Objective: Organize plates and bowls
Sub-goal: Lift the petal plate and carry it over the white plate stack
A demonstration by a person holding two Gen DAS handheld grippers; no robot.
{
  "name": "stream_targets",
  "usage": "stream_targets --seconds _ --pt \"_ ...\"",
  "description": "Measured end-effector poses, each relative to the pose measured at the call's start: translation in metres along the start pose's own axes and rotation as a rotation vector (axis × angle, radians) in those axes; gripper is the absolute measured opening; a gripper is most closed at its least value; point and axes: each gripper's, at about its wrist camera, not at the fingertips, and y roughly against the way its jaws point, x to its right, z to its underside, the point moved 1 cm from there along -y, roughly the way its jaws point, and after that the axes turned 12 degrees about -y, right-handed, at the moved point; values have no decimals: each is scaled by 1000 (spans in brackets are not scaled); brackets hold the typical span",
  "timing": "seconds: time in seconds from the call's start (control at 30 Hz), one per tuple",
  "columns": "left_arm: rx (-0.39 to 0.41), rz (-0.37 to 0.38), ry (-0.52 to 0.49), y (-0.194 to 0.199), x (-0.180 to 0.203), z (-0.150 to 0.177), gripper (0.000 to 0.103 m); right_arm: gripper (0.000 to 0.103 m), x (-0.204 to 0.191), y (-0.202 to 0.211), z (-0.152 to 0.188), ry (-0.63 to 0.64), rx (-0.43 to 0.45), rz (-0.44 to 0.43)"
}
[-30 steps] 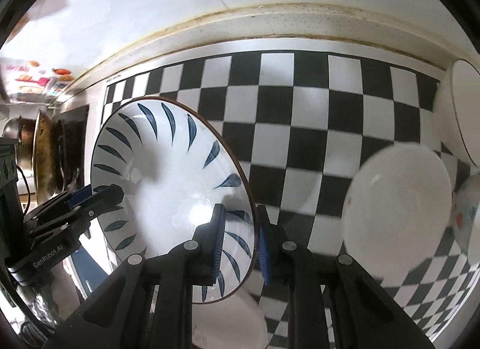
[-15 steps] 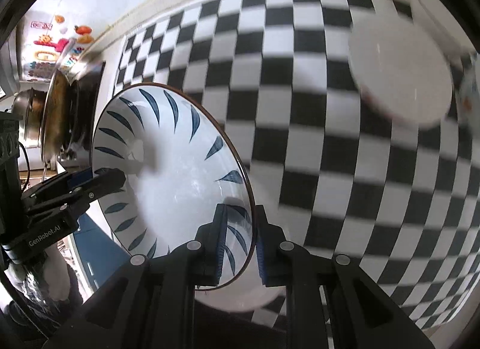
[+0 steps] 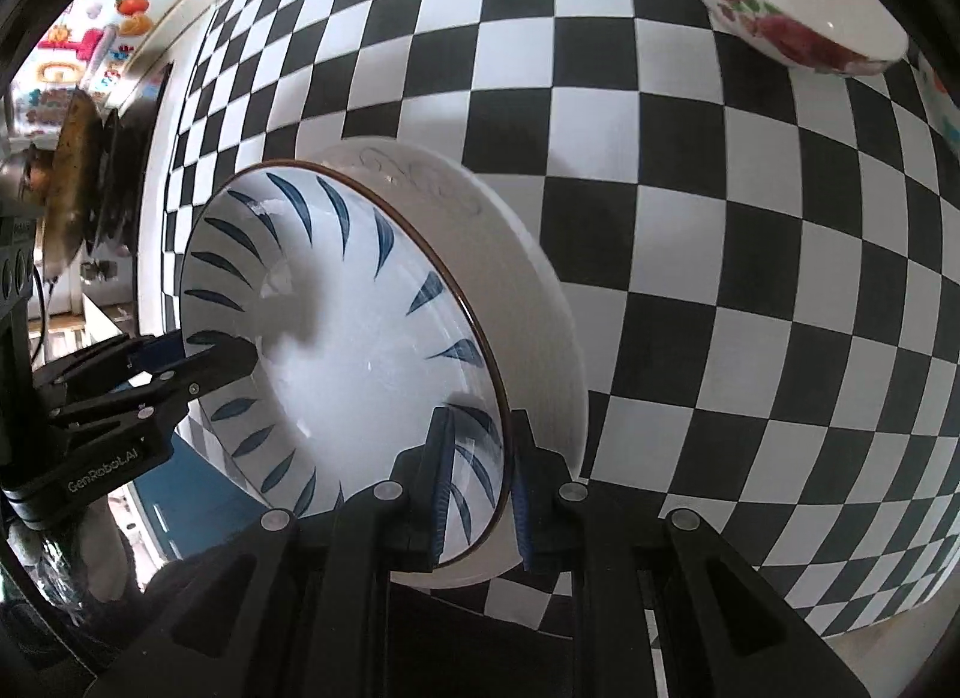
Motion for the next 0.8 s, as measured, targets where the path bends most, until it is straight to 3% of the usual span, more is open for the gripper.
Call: stream_targets --seconds 0.43,0.57,0.8 --pt "-14 -28 23 -15 14 0 35 20 -23 -8 -11 -9 31 86" --pt "-6 -59 15 -14 19 23 35 20 -32 -10 -8 -24 45 108" --pt "-8 -70 20 -10 26 29 35 21 -41 -3 0 -17 88 147"
